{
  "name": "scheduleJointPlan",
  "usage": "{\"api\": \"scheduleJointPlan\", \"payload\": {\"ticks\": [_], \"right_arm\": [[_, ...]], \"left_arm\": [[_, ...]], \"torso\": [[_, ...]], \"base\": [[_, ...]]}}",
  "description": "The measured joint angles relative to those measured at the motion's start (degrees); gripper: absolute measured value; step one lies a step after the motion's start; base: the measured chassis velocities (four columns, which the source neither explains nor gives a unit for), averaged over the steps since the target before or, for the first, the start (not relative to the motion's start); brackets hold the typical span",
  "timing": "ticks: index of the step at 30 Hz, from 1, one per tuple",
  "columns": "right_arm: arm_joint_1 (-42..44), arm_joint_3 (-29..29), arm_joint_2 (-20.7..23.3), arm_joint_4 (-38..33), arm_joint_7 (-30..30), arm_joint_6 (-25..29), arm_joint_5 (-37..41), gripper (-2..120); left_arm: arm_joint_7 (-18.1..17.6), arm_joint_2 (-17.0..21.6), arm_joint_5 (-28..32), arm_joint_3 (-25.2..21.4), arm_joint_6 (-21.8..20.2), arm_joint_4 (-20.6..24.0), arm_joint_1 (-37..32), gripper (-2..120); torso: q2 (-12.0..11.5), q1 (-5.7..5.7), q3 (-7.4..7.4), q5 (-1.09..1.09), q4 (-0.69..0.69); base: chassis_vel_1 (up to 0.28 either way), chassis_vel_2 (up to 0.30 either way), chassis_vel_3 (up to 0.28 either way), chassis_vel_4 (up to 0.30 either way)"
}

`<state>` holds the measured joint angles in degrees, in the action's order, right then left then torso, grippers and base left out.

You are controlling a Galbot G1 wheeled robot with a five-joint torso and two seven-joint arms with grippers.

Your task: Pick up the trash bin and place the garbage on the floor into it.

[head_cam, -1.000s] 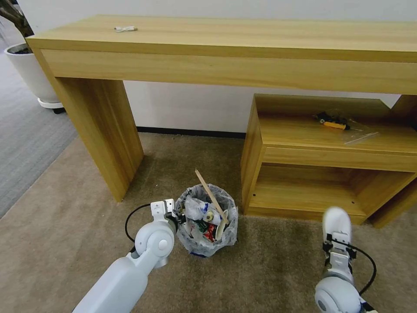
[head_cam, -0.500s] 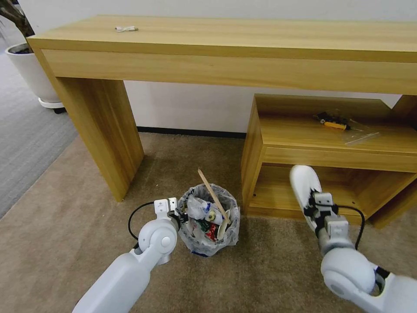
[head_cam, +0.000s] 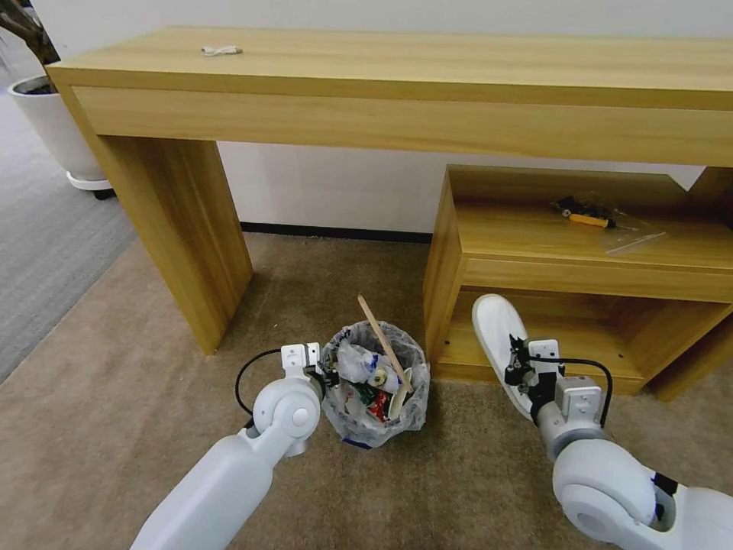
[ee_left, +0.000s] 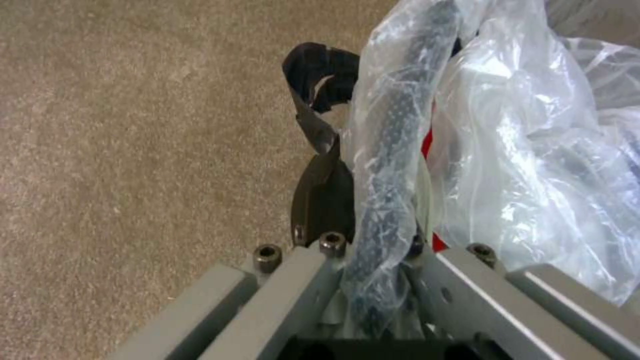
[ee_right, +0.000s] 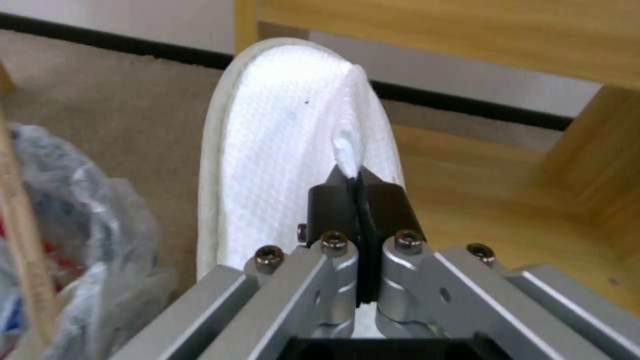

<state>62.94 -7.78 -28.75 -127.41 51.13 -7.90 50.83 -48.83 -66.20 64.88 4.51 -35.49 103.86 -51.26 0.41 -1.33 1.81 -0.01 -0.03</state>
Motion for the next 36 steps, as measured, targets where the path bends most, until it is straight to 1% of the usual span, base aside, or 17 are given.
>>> {"api": "scheduleJointPlan", "payload": {"ticks": [5, 7, 8, 11, 12, 14, 15, 18, 19, 22, 23, 24, 27, 32, 36], "right_arm": [[-1.5, -1.9, -0.9, 0.3, -0.6, 0.1, 0.3, 0], [-3.1, -3.7, -1.1, 0.5, -1.2, 0.4, 1.0, 0], [-3.1, -3.7, -1.1, 0.5, -1.2, 0.4, 1.0, 0], [-7.3, -7.4, -1.4, 1.0, -3.2, 1.9, 2.7, 0], [-7.3, -7.4, -1.4, 1.0, -3.2, 1.9, 2.7, 0], [-12.8, -11.8, -2.8, 1.5, -4.2, 2.7, 4.8, 0], [-12.8, -11.8, -2.8, 1.5, -4.2, 2.7, 4.8, 0], [-20.3, -17.9, -5.9, 3.0, -4.5, 3.4, 6.2, 0], [-20.3, -17.9, -5.9, 3.0, -4.5, 3.4, 6.2, 0], [-24.9, -23.1, -9.5, 4.0, -3.6, 3.4, 7.2, 0], [-25.4, -24.1, -10.6, 4.3, -3.3, 3.4, 7.3, 0], [-25.4, -24.1, -10.6, 4.3, -3.3, 3.4, 7.3, 0], [-25.5, -26.3, -12.7, 5.7, -3.1, 3.3, 6.8, 0], [-24.8, -27.3, -14.0, 7.5, -3.4, 3.5, 5.7, 0], [-24.7, -28.0, -15.1, 9.1, -4.0, 3.9, 5.1, 0]], "left_arm": [[0.0, -0.3, 0.0, 0.3, 0.1, -0.6, 0.4, 0], [0.0, -0.6, 0.0, 0.6, 0.1, -1.1, 0.8, 0], [0.0, -0.6, 0.0, 0.6, 0.1, -1.1, 0.8, 0], [0.0, -1.3, 0.0, 1.2, 0.1, -1.8, 1.4, 0], [0.0, -1.3, 0.0, 1.2, 0.1, -1.8, 1.4, 0], [0.0, -1.6, 0.0, 1.6, 0.1, -2.1, 1.7, 0], [0.0, -1.6, 0.0, 1.6, 0.1, -2.1, 1.7, 0], [-0.1, -1.9, 0.1, 1.7, 0.1, -2.2, 1.9, 0], [-0.1, -1.9, 0.1, 1.7, 0.1, -2.2, 1.9, 0], [-0.1, -1.7, 0.3, 1.4, 0.1, -2.3, 1.8, 0], [-0.1, -1.7, 0.4, 1.2, 0.0, -2.3, 1.8, 0], [-0.1, -1.7, 0.4, 1.2, 0.0, -2.3, 1.8, 0], [-0.1, -1.5, 0.7, 0.8, 0.0, -2.2, 1.7, 0], [-0.1, -1.4, 1.0, 0.7, -0.2, -1.5, 1.7, 0], [-0.6, -1.6, 1.9, 1.1, -0.2, -0.1, 1.9, 0]], "torso": [[0.0, 0.00, 0.00, 0.01, 0.01], [0.0, 0.00, 0.00, 0.01, -0.01], [0.0, 0.00, 0.00, 0.01, -0.01], [0.0, 0.00, 0.00, 0.00, -0.01], [0.0, 0.00, 0.00, 0.00, -0.01], [0.0, 0.00, 0.00, -0.01, -0.02], [0.0, 0.00, 0.00, -0.01, -0.02], [0.0, 0.00, 0.00, -0.01, 0.00], [0.0, 0.00, 0.00, -0.01, 0.00], [0.0, 0.00, 0.01, -0.02, 0.00], [0.0, 0.00, 0.01, -0.02, -0.01], [0.0, 0.00, 0.01, -0.02, -0.01], [0.0, 0.00, 0.01, -0.03, -0.02], [0.0, 0.00, 0.01, -0.02, -0.03], [0.0, 0.00, 0.01, -0.02, -0.01]], "base": [[0.000, 0.000, 0.000, 0.000], [0.000, 0.000, 0.000, 0.000], [0.000, 0.000, 0.000, 0.000], [0.000, 0.000, 0.000, 0.000], [0.000, 0.000, 0.000, 0.000], [0.000, 0.000, 0.000, 0.000], [0.000, 0.000, 0.000, 0.000], [0.000, 0.000, 0.000, 0.000], [0.000, 0.000, 0.000, 0.000], [0.000, 0.000, 0.000, 0.000], [0.000, 0.000, 0.000, 0.000], [0.000, 0.000, 0.000, 0.000], [0.000, 0.000, 0.000, 0.000], [0.000, 0.000, 0.000, 0.000], [0.000, 0.000, 0.000, 0.000]]}}
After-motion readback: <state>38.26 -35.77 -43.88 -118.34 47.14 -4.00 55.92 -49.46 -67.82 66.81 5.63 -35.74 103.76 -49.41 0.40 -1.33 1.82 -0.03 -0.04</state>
